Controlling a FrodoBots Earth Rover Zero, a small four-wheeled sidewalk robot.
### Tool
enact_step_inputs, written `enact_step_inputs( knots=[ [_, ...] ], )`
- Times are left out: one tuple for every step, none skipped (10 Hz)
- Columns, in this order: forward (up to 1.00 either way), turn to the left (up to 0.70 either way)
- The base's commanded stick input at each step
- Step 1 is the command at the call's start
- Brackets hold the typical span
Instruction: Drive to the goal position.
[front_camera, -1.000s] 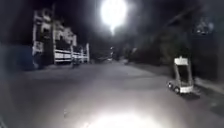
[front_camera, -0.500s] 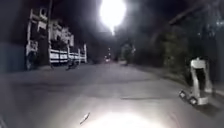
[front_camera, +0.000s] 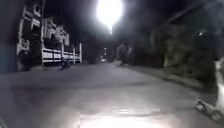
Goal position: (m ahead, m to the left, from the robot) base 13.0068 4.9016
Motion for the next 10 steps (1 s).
enact_step_inputs(
  knots=[
    [1.0, -0.12],
    [1.0, 0.0],
    [1.0, 0.0],
    [1.0, 0.0],
    [1.0, 0.0],
    [1.0, 0.0],
    [1.0, 0.0],
    [1.0, 0.0],
    [1.0, 0.0],
    [1.0, 0.0]
  ],
)
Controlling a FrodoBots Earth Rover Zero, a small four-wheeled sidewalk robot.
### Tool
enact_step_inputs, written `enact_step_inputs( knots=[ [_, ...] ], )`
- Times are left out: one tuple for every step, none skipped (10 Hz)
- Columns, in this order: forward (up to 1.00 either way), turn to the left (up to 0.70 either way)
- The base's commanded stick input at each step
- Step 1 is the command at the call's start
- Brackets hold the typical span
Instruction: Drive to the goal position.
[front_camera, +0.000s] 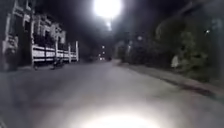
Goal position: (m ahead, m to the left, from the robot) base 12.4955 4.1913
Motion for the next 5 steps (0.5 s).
enact_step_inputs(
  knots=[
    [1.0, 0.0],
    [1.0, 0.0],
    [1.0, 0.0],
    [1.0, 0.0],
    [1.0, 0.0]
  ],
)
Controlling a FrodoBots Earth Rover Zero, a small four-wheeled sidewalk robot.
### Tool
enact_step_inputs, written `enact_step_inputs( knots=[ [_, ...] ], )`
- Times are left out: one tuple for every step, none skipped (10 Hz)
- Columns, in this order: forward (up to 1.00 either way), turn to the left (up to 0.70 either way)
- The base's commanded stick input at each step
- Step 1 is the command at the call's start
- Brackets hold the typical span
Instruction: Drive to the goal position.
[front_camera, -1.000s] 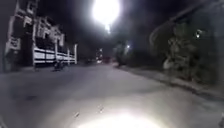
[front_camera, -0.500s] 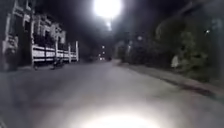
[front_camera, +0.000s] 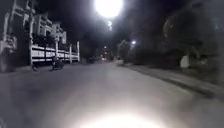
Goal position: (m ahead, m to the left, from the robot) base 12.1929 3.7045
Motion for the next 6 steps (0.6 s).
enact_step_inputs(
  knots=[
    [1.0, 0.0],
    [1.0, 0.0],
    [1.0, 0.0],
    [1.0, 0.0],
    [1.0, 0.0],
    [1.0, 0.0]
  ],
)
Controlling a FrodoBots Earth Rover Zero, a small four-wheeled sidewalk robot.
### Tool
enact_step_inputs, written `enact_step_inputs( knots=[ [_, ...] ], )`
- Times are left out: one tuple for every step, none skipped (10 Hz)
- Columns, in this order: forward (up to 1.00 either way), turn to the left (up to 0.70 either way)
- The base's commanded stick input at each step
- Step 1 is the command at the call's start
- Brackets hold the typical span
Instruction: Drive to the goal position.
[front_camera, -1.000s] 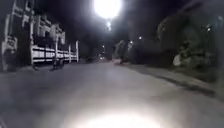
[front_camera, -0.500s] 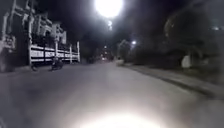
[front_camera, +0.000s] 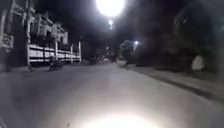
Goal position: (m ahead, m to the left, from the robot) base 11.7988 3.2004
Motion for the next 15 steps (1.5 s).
enact_step_inputs(
  knots=[
    [1.0, 0.0],
    [1.0, 0.0],
    [1.0, 0.0],
    [1.0, 0.0],
    [1.0, 0.0],
    [1.0, 0.0],
    [1.0, 0.0],
    [1.0, 0.0],
    [1.0, 0.0],
    [1.0, 0.0],
    [1.0, 0.0],
    [1.0, 0.0],
    [1.0, 0.0],
    [1.0, 0.0],
    [1.0, 0.0]
  ],
)
